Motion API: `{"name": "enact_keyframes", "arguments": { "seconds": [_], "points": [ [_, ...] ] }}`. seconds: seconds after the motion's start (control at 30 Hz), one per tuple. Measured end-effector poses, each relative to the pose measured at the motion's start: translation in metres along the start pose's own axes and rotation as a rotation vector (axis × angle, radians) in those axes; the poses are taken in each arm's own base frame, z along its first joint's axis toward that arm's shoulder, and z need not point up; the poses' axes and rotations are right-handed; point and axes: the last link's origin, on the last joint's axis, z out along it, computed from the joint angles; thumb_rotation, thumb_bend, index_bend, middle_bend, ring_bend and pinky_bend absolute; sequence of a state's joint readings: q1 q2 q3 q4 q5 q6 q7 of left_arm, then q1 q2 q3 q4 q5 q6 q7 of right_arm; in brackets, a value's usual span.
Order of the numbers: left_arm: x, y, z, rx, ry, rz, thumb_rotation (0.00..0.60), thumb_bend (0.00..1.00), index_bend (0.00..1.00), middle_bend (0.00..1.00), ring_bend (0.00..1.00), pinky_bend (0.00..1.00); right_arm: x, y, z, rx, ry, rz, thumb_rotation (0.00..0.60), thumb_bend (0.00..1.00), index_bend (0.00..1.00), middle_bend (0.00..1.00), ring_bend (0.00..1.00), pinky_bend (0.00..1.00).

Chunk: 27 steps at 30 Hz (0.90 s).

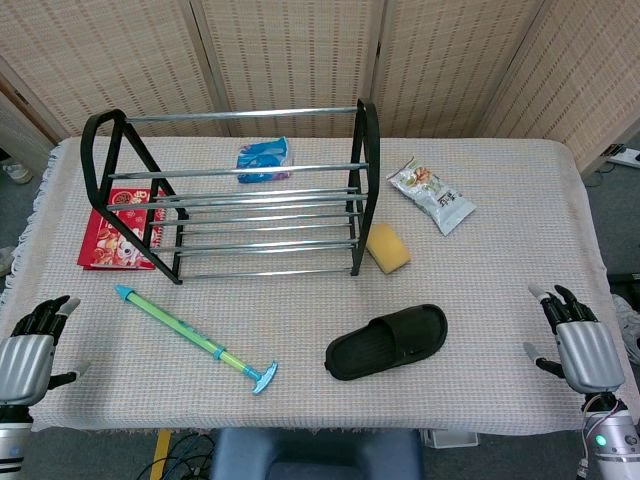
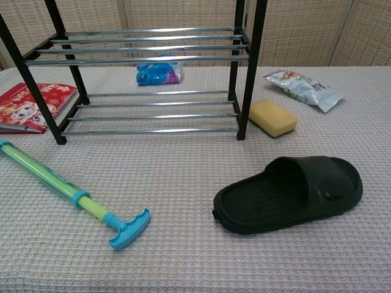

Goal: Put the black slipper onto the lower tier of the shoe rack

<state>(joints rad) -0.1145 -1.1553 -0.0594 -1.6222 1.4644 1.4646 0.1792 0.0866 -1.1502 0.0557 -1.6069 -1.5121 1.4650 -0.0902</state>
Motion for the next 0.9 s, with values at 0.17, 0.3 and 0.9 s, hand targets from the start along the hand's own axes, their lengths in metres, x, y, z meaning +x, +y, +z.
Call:
{"name": "enact_keyframes", "arguments": {
  "seconds": [0.17,0.3,0.9],
  "points": [
    [0.001,0.001,0.001,-0.006,0.004,-0.003,0.600,0.15,0.16,0.15,0.13,0.25,0.000,0.001,-0.002,-0.003,0.004,0.004,0.600,0.24,0.09,0.22,0.14,0.25],
    [0.001,0.002,0.000,-0.008,0.008,-0.004,0.600,0.15,0.16,0.15,0.13,0.25,0.001,0.001,-0.002,0.009,0.009,0.006,0.600,0.24,0.09,0.22,0.14,0.25],
    [0.000,0.003,-0.007,-0.021,-0.012,-0.031,0.600,0.15,0.16,0.15,0.13,0.25,-0.039,-0.046,0.033,0.194,-0.144,0.015,0.600,0.21,0.09,0.22,0.14,0.25]
  ]
}}
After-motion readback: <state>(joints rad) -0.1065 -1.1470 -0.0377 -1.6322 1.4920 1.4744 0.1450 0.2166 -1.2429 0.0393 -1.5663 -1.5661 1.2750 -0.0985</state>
